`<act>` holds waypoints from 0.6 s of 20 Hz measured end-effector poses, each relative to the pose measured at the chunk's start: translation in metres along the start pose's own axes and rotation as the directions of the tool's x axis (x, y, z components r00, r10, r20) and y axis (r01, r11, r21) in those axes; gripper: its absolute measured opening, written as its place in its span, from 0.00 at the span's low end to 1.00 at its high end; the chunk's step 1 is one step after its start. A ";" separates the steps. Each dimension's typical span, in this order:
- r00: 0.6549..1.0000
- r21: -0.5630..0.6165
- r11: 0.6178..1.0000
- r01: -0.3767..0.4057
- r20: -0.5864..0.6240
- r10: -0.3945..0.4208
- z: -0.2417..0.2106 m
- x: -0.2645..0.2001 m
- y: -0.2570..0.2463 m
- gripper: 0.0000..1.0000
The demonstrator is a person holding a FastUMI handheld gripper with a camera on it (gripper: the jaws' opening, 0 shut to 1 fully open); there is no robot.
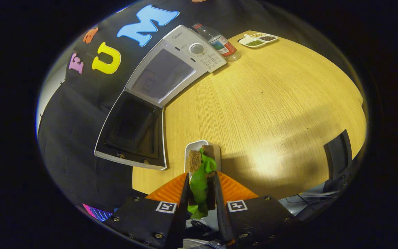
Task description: Open the microwave, put the food inside, and close the microwave door.
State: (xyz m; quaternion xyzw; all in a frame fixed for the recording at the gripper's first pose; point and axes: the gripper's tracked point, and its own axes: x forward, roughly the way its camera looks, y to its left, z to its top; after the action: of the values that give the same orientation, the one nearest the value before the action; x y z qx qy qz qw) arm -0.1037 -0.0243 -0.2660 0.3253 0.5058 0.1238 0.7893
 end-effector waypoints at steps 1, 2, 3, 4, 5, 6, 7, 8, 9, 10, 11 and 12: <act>1.000 0.008 1.000 -0.010 0.006 0.010 0.002 -0.001 0.002 0.39; 1.000 0.015 1.000 -0.024 0.019 0.023 0.004 -0.004 0.005 0.39; 0.999 0.016 0.999 -0.033 0.031 0.032 0.008 -0.006 0.009 0.39; 0.998 0.012 0.999 -0.041 0.041 0.040 0.013 -0.007 0.014 0.39; 0.997 -0.002 0.999 -0.044 0.059 0.044 0.018 -0.009 0.018 0.39; 0.996 -0.025 0.998 -0.054 0.066 0.056 0.021 -0.011 0.024 0.39; 0.996 -0.037 0.997 -0.062 0.064 0.064 0.024 -0.011 0.028 0.39; 0.995 -0.049 0.996 -0.071 0.063 0.074 0.027 -0.011 0.033 0.39; 0.993 -0.055 0.995 -0.083 0.074 0.087 0.031 -0.012 0.038 0.39; 0.991 -0.048 0.994 -0.099 0.081 0.102 0.035 -0.012 0.044 0.39; 0.988 -0.030 0.992 -0.122 0.096 0.124 0.041 -0.011 0.050 0.39; 0.983 -0.011 0.989 -0.151 0.103 0.151 0.046 -0.011 0.058 0.39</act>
State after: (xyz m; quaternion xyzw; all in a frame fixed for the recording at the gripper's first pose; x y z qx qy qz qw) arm -0.0609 -0.0038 -0.2087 0.3673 0.4377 0.1670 0.8035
